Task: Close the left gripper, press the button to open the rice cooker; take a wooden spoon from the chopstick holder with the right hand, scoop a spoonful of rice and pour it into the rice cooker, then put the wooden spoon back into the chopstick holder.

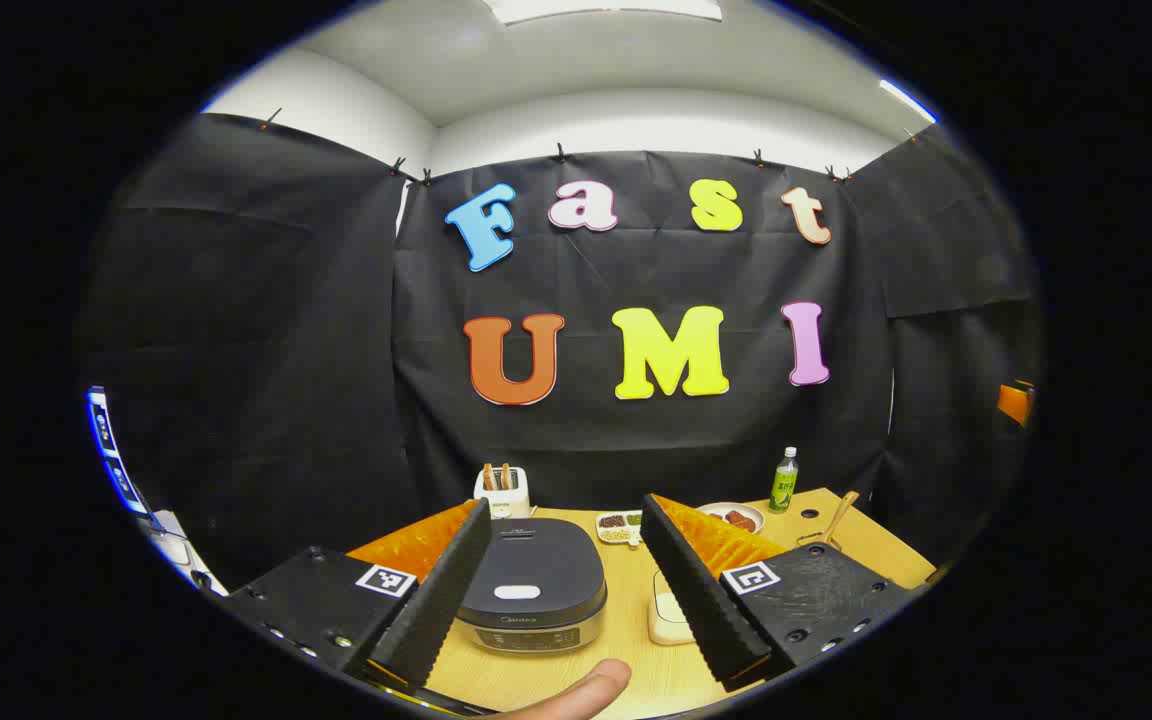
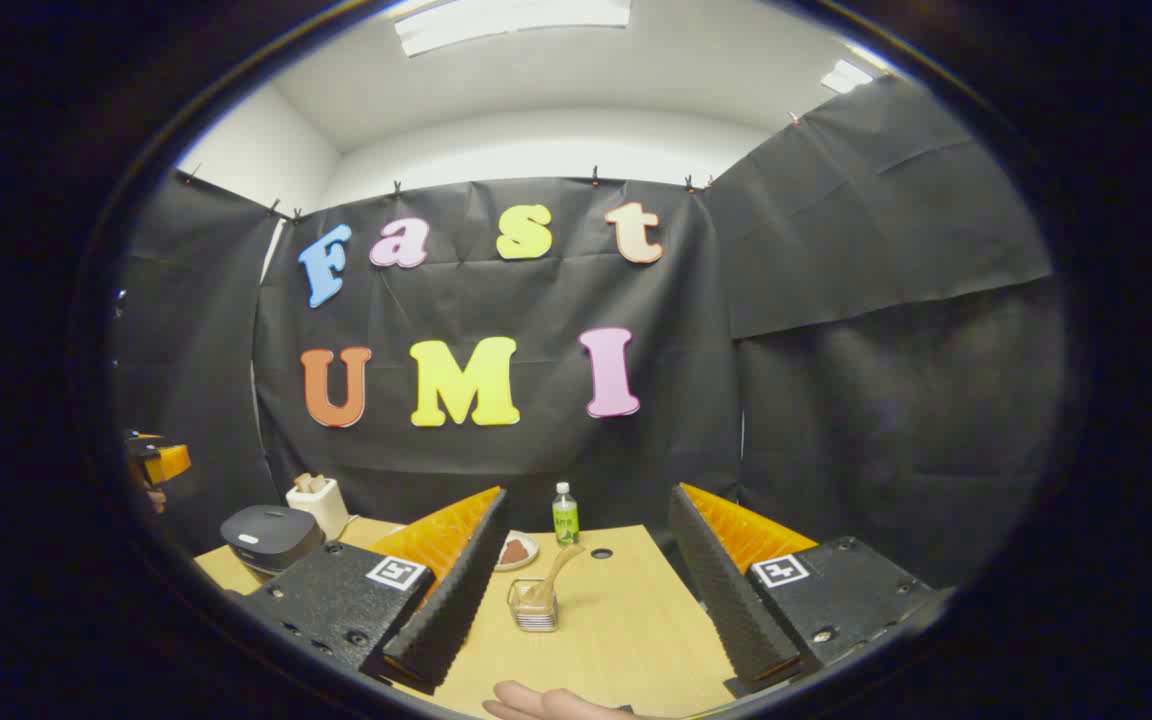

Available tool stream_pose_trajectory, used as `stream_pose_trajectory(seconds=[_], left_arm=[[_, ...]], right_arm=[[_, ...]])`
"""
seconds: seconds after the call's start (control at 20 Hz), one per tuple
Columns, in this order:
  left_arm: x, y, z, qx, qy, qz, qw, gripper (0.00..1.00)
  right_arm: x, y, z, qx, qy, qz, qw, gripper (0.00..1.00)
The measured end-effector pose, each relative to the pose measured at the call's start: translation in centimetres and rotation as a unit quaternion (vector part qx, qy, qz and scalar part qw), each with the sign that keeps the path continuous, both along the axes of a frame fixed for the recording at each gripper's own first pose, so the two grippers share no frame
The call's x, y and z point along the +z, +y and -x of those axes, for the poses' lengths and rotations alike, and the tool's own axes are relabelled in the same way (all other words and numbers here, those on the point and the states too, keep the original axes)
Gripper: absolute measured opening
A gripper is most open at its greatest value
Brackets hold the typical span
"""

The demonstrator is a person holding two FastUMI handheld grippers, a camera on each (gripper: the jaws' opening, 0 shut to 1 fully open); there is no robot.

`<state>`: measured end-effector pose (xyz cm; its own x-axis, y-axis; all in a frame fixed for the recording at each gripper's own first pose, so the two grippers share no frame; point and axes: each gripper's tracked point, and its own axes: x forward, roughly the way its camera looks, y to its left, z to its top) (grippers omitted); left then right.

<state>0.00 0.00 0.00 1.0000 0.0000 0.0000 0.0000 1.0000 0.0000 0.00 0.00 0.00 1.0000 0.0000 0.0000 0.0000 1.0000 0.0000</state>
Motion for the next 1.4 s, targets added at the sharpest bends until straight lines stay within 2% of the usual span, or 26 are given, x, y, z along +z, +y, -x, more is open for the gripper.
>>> stream_pose_trajectory(seconds=[0.05, 0.1, 0.15, 0.2, 0.25, 0.3, 0.4, 0.45, 0.7, 0.75, 0.9, 0.95, 1.0, 1.05, 1.2, 1.25, 1.3, 1.35, 1.4], left_arm=[[0.0, -0.1, 0.0, -0.002, -0.005, 0.003, 1.0, 0.96], [0.0, -0.1, 0.0, -0.005, -0.006, 0.005, 1.0, 0.96], [-0.1, -0.1, -0.1, -0.008, -0.007, 0.008, 1.0, 0.96], [-0.2, -0.2, 0.0, -0.011, -0.007, 0.009, 1.0, 0.96], [-0.5, -0.4, -0.2, -0.013, -0.005, 0.008, 1.0, 0.96], [-0.6, -0.4, -0.3, -0.012, -0.004, 0.007, 1.0, 0.96], [-0.8, -0.6, -0.2, -0.016, 0.0, 0.003, 1.0, 0.96], [-0.9, -0.7, -0.2, -0.017, 0.001, 0.002, 1.0, 0.96], [-1.1, -0.7, -0.5, -0.021, 0.003, 0.004, 1.0, 0.96], [-1.2, -0.6, -0.7, -0.02, 0.003, 0.007, 1.0, 0.96], [-1.5, 0.5, -1.3, 0.0, 0.003, 0.004, 1.0, 0.96], [-1.9, 1.0, -1.6, 0.01, 0.006, 0.001, 1.0, 0.96], [-2.5, 1.2, -2.1, 0.016, 0.013, 0.0, 1.0, 0.96], [-3.1, 1.3, -2.6, 0.019, 0.021, -0.001, 1.0, 0.96], [-5.2, 1.7, -3.8, 0.021, 0.054, 0.013, 0.998, 0.96], [-5.6, 2.0, -4.2, 0.021, 0.06, 0.022, 0.998, 0.96], [-5.9, 2.0, -4.6, 0.016, 0.064, 0.031, 0.997, 0.96], [-6.6, 2.0, -5.1, 0.013, 0.074, 0.038, 0.996, 0.94], [-7.4, 2.0, -5.6, 0.008, 0.087, 0.043, 0.995, 1.0]], right_arm=[[0.1, -0.3, 0.0, -0.004, -0.002, 0.0, 1.0, 0.94], [0.2, -0.4, 0.0, -0.006, -0.005, 0.0, 1.0, 1.0], [0.3, -0.6, 0.0, -0.008, -0.005, 0.002, 1.0, 0.94], [0.3, -0.8, -0.1, -0.009, -0.006, 0.003, 1.0, 1.0], [0.5, -0.8, -0.1, -0.01, -0.008, 0.004, 1.0, 1.0], [0.5, -0.8, -0.1, -0.01, -0.008, 0.006, 1.0, 0.94], [0.6, -0.8, 0.0, -0.009, -0.01, 0.005, 1.0, 0.94], [0.5, -0.8, -0.1, -0.01, -0.01, 0.004, 1.0, 1.0], [0.8, -1.9, -0.5, -0.038, -0.018, 0.005, 0.999, 1.0], [0.8, -2.0, -0.4, -0.04, -0.02, 0.006, 0.999, 0.94], [0.4, -2.2, -0.5, -0.039, -0.019, 0.003, 0.999, 0.94], [0.2, -2.2, -0.6, -0.038, -0.017, 0.0, 0.999, 1.0], [0.1, -2.3, -0.7, -0.038, -0.015, -0.003, 0.999, 0.94], [0.0, -2.2, -0.8, -0.038, -0.014, -0.006, 0.999, 1.0], [-0.4, -2.3, -1.1, -0.041, -0.016, -0.004, 0.999, 1.0], [-0.6, -2.3, -1.2, -0.045, -0.016, -0.002, 0.999, 0.94], [-0.8, -2.3, -1.4, -0.048, -0.016, -0.001, 0.999, 0.94], [-1.0, -2.2, -1.6, -0.049, -0.015, -0.002, 0.999, 1.0], [-1.5, -2.0, -1.7, -0.048, -0.01, -0.003, 0.999, 1.0]])
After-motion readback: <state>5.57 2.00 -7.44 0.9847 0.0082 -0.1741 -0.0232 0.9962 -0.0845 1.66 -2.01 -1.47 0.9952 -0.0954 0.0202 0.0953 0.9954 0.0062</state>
